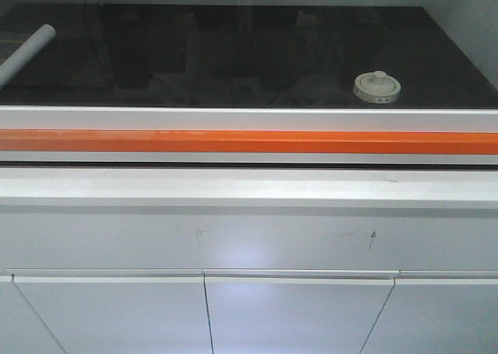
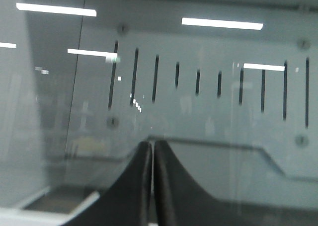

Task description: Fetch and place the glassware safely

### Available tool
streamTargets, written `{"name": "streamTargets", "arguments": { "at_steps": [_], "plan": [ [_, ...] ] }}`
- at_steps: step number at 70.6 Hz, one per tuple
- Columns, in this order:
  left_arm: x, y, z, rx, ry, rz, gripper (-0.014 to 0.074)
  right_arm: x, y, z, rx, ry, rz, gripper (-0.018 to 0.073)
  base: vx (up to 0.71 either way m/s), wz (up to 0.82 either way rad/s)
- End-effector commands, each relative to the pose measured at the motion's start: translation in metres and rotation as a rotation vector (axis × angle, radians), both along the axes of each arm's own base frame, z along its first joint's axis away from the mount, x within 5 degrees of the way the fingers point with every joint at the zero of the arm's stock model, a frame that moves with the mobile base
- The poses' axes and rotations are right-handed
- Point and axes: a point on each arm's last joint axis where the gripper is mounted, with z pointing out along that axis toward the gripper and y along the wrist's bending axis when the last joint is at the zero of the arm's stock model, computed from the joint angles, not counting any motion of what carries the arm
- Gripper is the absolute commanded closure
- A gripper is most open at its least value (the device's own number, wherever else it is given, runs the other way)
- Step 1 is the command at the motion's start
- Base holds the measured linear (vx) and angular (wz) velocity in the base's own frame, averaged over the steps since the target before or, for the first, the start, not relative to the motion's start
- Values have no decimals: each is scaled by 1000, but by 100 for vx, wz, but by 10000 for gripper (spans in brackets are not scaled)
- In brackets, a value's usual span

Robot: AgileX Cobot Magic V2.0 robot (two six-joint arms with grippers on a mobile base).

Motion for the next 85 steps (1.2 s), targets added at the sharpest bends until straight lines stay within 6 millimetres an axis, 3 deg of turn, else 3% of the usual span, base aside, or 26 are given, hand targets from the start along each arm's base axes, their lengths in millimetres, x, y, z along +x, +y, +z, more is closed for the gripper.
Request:
{"name": "streamTargets", "arguments": {
  "at_steps": [1, 9, 16, 23, 28, 39, 50, 71, 85],
  "plan": [
    [2, 1, 53, -6, -91, 6, 603, 2, 1, 49, -22, -101, 0, 563, 0, 0],
    [27, 0, 97, -2, -14, -10, 603, 26, 0, 91, -19, -84, 0, 563, 0, 0],
    [60, -1, 118, 1, 90, -24, 603, 58, 0, 114, -18, -39, 1, 563, 0, 0],
    [89, -1, 131, -2, 161, -34, 603, 87, -1, 123, -14, 13, 3, 563, 0, 0],
    [109, -1, 132, -3, 206, -35, 603, 108, -1, 118, 1, 74, 8, 563, 0, 0],
    [141, -2, 106, -4, 402, -54, 603, 137, -2, 95, 73, 263, 21, 563, 0, 0],
    [159, -4, 74, 25, 613, -73, 603, 143, -2, 71, 124, 338, 32, 563, 0, 0],
    [138, -3, 7, 54, 554, -29, 603, 118, 0, -8, 131, 313, 60, 563, 0, 0],
    [120, -8, -28, 150, 458, -27, 603, 106, 2, -39, 118, 258, 84, 563, 0, 0]
  ]
}}
